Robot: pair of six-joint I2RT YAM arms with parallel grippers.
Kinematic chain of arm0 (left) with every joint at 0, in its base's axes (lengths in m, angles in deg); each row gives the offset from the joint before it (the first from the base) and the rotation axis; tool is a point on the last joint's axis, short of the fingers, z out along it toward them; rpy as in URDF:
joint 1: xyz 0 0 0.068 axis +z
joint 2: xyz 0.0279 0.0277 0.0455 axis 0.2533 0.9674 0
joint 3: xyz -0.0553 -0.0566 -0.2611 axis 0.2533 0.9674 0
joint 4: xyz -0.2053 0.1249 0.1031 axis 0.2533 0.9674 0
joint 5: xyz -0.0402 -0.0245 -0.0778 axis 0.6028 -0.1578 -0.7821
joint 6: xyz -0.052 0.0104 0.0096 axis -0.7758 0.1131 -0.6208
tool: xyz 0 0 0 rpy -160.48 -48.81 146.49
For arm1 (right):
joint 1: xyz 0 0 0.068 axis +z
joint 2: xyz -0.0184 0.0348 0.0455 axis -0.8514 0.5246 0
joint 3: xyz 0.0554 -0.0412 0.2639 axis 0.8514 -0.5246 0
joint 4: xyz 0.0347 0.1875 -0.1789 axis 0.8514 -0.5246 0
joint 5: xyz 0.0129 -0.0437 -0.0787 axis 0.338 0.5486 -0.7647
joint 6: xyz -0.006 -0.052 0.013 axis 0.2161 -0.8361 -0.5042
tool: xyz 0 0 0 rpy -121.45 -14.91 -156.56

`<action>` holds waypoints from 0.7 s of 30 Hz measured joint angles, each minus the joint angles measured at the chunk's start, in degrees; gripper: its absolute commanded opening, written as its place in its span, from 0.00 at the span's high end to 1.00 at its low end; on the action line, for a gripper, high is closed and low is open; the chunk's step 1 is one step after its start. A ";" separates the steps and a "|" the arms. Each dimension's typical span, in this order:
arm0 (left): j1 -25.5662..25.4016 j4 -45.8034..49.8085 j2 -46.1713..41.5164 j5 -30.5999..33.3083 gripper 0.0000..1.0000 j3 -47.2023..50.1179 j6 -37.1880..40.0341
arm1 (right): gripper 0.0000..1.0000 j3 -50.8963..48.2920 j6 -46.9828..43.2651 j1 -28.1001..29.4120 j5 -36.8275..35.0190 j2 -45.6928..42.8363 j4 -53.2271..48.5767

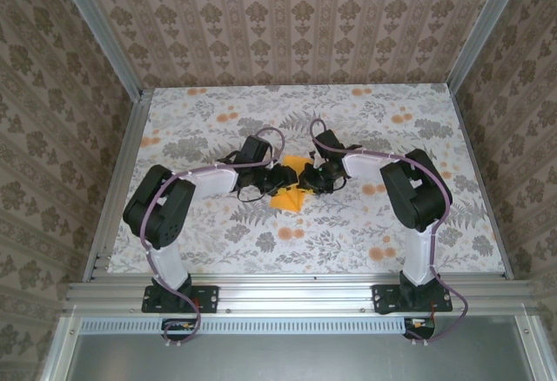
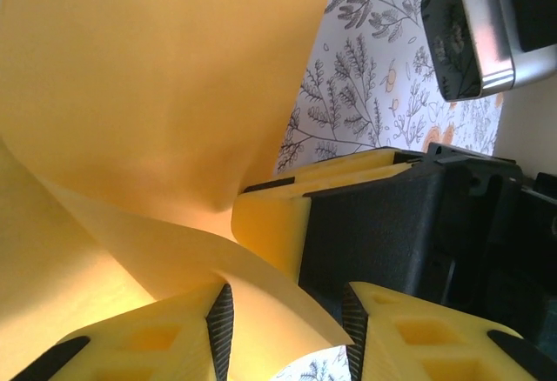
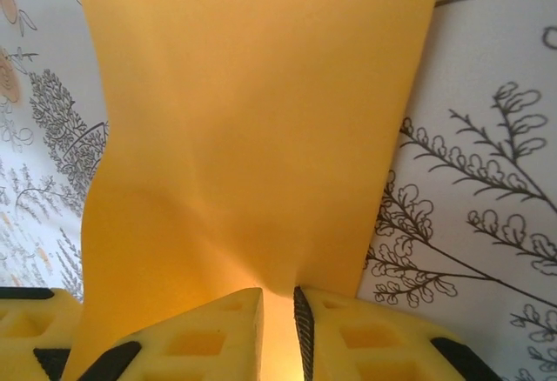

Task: Fold a paper plane with a square sheet of paper (pick it up from the middle)
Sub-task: Fold the triangle a second time at the center of the table.

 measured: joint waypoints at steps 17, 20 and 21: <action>0.11 -5.03 1.36 -0.24 0.61 1.51 -1.62 | 0.84 -1.38 1.42 -1.70 2.58 -0.02 2.01; 0.11 -5.66 1.97 -0.26 0.61 1.62 -2.01 | 0.85 -1.66 2.03 -1.92 2.75 -0.02 2.23; 0.11 -5.86 2.14 -0.26 0.62 1.62 -2.05 | 0.86 -1.79 2.16 -1.97 2.80 -0.02 2.38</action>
